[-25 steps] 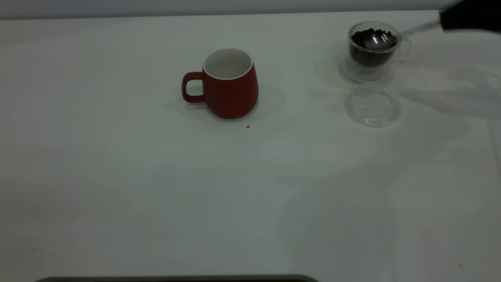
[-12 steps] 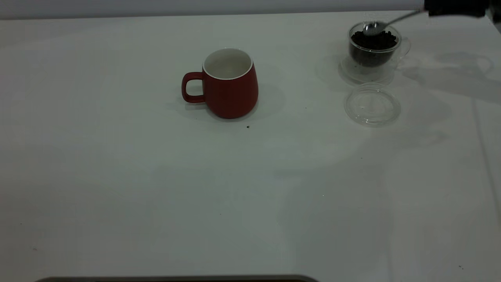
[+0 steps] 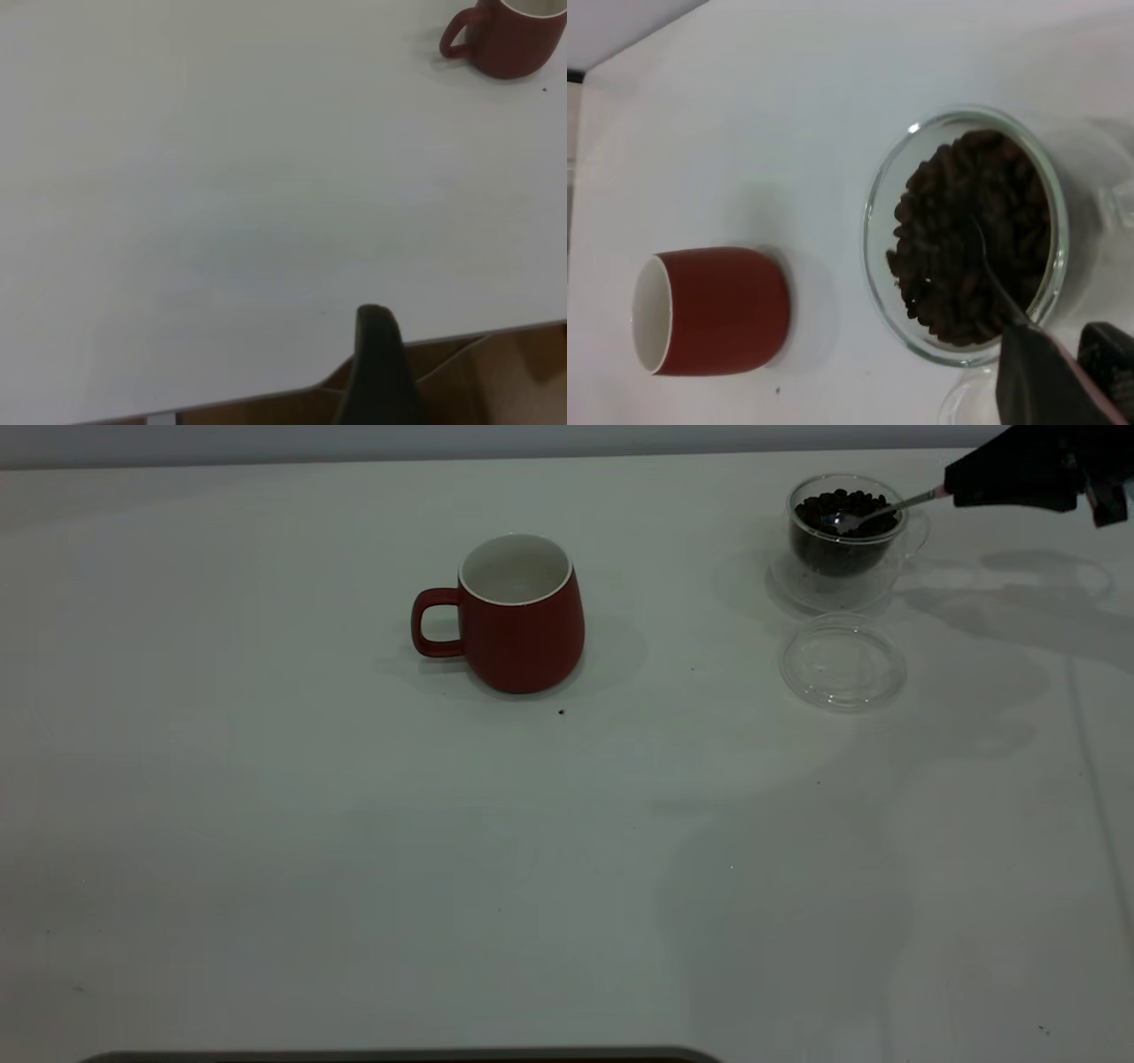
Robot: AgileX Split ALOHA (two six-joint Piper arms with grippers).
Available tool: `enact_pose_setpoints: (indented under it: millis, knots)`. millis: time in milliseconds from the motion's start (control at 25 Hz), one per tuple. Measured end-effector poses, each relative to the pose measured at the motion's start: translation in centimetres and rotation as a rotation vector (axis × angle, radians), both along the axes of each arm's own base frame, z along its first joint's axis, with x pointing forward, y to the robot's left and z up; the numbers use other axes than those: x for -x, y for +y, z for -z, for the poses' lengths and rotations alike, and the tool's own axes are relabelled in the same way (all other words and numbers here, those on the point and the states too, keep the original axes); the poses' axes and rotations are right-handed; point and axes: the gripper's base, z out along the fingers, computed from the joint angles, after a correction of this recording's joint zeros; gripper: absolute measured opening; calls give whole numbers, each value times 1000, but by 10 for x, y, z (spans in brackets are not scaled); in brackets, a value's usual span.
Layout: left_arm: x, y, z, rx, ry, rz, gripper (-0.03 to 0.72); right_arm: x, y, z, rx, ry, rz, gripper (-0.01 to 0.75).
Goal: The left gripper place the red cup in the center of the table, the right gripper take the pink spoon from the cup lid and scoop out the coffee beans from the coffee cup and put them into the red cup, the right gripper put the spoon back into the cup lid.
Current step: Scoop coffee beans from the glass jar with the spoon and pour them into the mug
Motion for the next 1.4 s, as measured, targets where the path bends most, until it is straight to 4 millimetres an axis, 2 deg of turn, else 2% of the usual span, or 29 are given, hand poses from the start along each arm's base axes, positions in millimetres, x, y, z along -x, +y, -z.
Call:
enact_pose_setpoints:
  millis: [160, 600, 1160, 1400]
  knots:
    - [0, 0, 0, -1, 0, 1, 587, 2, 1, 8, -38, 49, 19, 92]
    - [0, 0, 0, -1, 0, 1, 587, 2, 1, 6, -98, 104, 63, 92]
    - [0, 0, 0, -1, 0, 1, 587, 5, -17, -1, -204, 106, 108, 92]
    - [0, 0, 0, 0, 0, 0, 587, 8, -16, -2, -231, 144, 104, 92]
